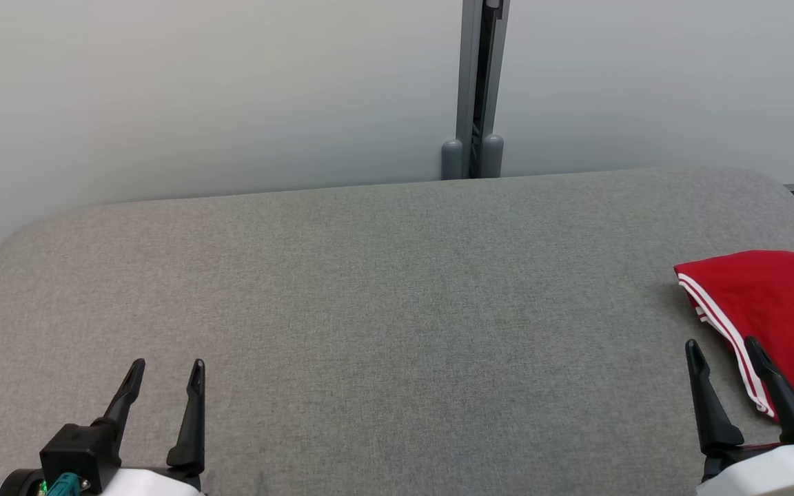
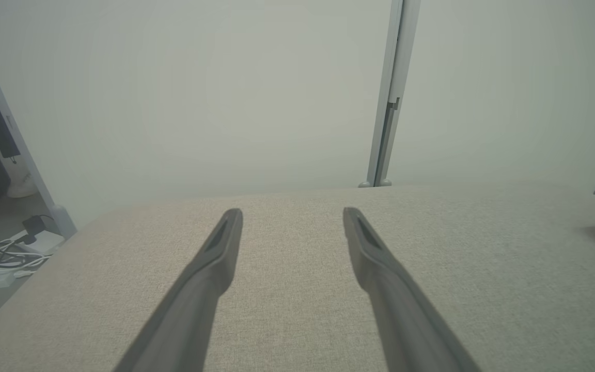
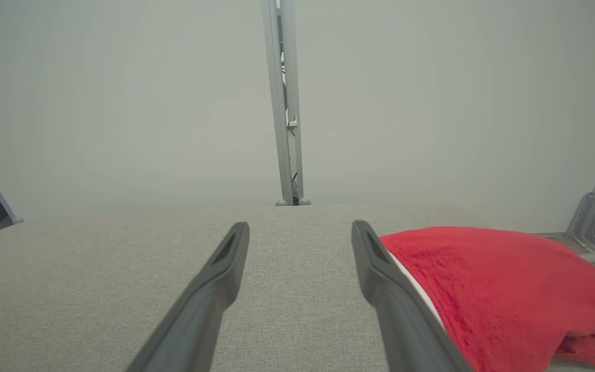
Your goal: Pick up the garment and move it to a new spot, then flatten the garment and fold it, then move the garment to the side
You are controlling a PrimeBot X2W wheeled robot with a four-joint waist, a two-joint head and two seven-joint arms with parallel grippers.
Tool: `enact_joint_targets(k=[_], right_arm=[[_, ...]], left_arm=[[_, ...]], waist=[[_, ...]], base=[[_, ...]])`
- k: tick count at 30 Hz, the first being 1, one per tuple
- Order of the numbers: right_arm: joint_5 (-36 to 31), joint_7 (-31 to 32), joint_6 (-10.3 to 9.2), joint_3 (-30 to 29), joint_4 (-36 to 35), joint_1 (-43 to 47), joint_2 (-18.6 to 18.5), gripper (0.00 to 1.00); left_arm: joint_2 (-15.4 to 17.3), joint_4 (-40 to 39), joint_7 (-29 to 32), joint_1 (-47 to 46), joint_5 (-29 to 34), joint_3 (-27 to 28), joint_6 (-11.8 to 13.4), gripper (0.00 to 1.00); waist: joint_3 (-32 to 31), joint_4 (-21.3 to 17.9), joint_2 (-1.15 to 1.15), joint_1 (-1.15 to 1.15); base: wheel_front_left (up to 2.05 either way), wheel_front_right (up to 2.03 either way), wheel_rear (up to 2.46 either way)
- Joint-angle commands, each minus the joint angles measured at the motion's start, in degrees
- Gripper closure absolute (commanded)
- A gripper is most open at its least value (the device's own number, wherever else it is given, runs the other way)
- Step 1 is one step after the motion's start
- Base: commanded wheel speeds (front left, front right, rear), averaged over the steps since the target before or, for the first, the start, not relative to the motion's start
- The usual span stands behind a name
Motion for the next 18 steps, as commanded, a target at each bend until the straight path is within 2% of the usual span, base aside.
enact_joint_targets(k=[1, 18], right_arm=[[0.2, -0.3, -0.04, 0.0, 0.1, -0.2, -0.1, 0.0], [1.0, -1.0, -0.05, 0.0, 0.7, -0.7, 0.0, 0.0]], left_arm=[[0.5, 0.2, 0.0, -0.8, -0.4, 0.1, -0.1, 0.0], [1.0, 1.7, -0.8, -1.4, -1.4, 0.2, -0.7, 0.0]], waist=[[0.0, 0.0, 0.0, 0.0], [0.2, 0.3, 0.0, 0.0]], base=[[0.0, 0.0, 0.0], [0.0, 0.0, 0.0]])
